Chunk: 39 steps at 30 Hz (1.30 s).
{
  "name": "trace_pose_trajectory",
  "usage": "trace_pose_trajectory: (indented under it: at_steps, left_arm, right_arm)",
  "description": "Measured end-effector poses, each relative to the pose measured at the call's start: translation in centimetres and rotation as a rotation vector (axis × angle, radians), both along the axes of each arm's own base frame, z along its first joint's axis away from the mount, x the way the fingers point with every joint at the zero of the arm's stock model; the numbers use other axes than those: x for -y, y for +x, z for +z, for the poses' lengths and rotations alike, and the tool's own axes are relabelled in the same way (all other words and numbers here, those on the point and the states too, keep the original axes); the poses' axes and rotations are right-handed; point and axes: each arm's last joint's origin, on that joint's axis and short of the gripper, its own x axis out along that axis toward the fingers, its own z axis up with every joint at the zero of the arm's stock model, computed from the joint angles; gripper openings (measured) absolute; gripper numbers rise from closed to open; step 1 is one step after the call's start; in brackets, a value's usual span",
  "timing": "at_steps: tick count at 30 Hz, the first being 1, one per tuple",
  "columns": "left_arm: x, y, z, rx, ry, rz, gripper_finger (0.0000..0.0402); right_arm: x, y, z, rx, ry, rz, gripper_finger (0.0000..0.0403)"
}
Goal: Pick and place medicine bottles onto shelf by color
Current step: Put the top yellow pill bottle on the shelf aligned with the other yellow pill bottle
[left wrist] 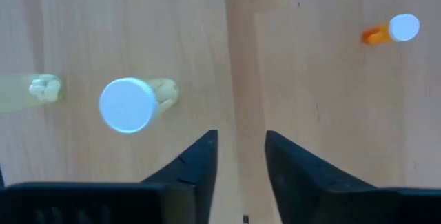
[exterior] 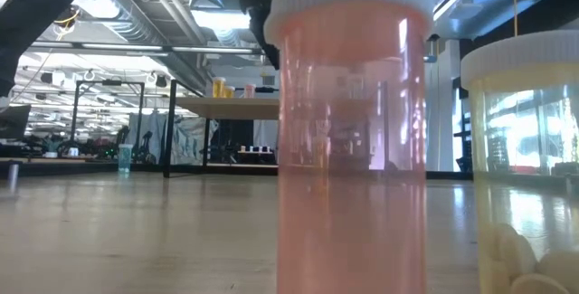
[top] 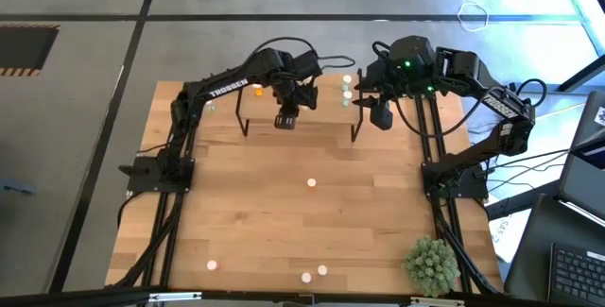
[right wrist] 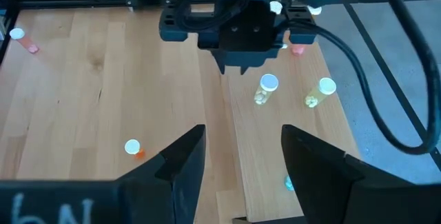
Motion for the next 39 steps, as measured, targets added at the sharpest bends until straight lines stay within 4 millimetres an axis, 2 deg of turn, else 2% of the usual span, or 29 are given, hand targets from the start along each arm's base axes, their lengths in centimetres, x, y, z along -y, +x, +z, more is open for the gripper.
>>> trace_pose_trajectory:
  at_steps: [7, 9, 14, 22, 27, 32, 39]
  left_arm:
    - [0.5, 0.0, -0.1, -0.027, 0.022, -0.002, 0.0019]
    - [0.4, 0.1, -0.1, -0.026, 0.034, 0.002, 0.0006]
    - [-0.7, -0.4, -0.1, -0.001, -0.038, 0.007, 0.0002]
    - [-2.0, -0.5, -0.4, 0.016, -0.04, 0.03, 0.0001]
    - [-1.6, 0.0, -1.2, -0.013, -0.064, 0.013, 0.0001]
    - [-0.9, 1.0, -2.9, -0.018, -0.04, -0.007, 0.0]
    - [-0.7, 1.5, -3.9, -0.032, 0.028, -0.022, 0.0]
  right_arm:
    - [0.0, 0.0, 0.0, 0.001, 0.0, 0.0, 0.0193]
    - [0.0, 0.0, 0.0, 0.0, 0.0, 0.0, 0.0193]
    - [0.0, 0.0, 0.0, 0.001, 0.0, 0.0, 0.0193]
    - [0.0, 0.0, 0.0, 0.003, -0.001, 0.0, 0.0193]
    - [0.0, 0.0, 0.0, 0.003, -0.001, 0.001, 0.0193]
    - [0.0, 0.0, 0.0, 0.003, -0.001, 0.0, 0.0193]
    - [0.0, 0.0, 0.0, 0.003, -0.001, 0.001, 0.0193]
